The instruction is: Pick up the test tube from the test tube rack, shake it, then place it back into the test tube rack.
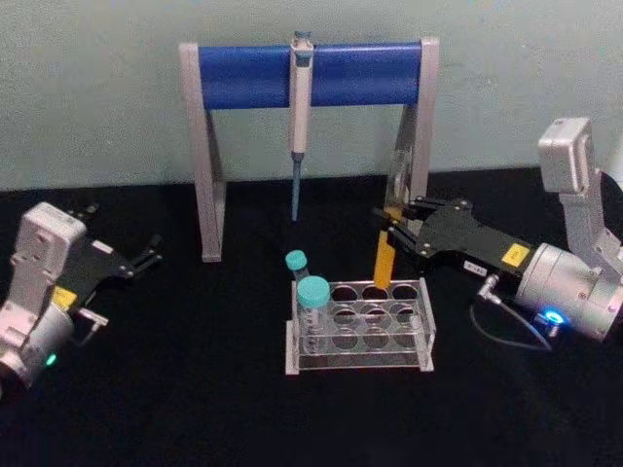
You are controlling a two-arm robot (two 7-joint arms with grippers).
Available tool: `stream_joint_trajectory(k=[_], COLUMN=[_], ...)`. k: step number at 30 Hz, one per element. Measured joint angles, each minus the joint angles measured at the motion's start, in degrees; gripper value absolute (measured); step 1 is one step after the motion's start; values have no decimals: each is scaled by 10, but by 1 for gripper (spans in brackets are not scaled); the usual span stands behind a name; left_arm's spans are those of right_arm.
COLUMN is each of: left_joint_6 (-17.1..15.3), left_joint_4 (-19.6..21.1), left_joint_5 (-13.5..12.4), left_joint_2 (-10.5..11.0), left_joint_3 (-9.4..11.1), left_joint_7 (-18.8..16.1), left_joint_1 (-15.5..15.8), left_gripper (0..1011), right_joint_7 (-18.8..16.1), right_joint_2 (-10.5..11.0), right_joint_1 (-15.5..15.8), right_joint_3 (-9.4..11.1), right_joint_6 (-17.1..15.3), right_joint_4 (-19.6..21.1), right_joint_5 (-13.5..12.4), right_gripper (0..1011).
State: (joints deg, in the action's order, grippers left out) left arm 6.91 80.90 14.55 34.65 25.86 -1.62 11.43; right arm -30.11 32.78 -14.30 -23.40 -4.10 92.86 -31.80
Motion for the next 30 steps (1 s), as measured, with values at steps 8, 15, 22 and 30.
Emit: stream_joint_trajectory(k=[8, 15, 22, 30], left_joint_6=[0, 0, 0, 0], left_joint_4=[0, 0, 0, 0], left_joint_5=[0, 0, 0, 0], left_joint_2=[0, 0, 0, 0], left_joint_3=[0, 0, 0, 0], left_joint_7=[0, 0, 0, 0], left_joint_1=[0, 0, 0, 0], left_gripper=[1001, 1001, 1001, 1001], right_joint_7=[-8, -12, -14, -14], right_joint_2=[-4, -4, -3, -3], right_joint_1=[2, 1, -1, -1], right_joint_3=[0, -3, -4, -4], right_joint_6=[14, 22, 22, 22], right_joint_4=[-9, -15, -15, -14], right_joint_5=[-8, -8, -7, -6], right_gripper=[230, 230, 230, 229])
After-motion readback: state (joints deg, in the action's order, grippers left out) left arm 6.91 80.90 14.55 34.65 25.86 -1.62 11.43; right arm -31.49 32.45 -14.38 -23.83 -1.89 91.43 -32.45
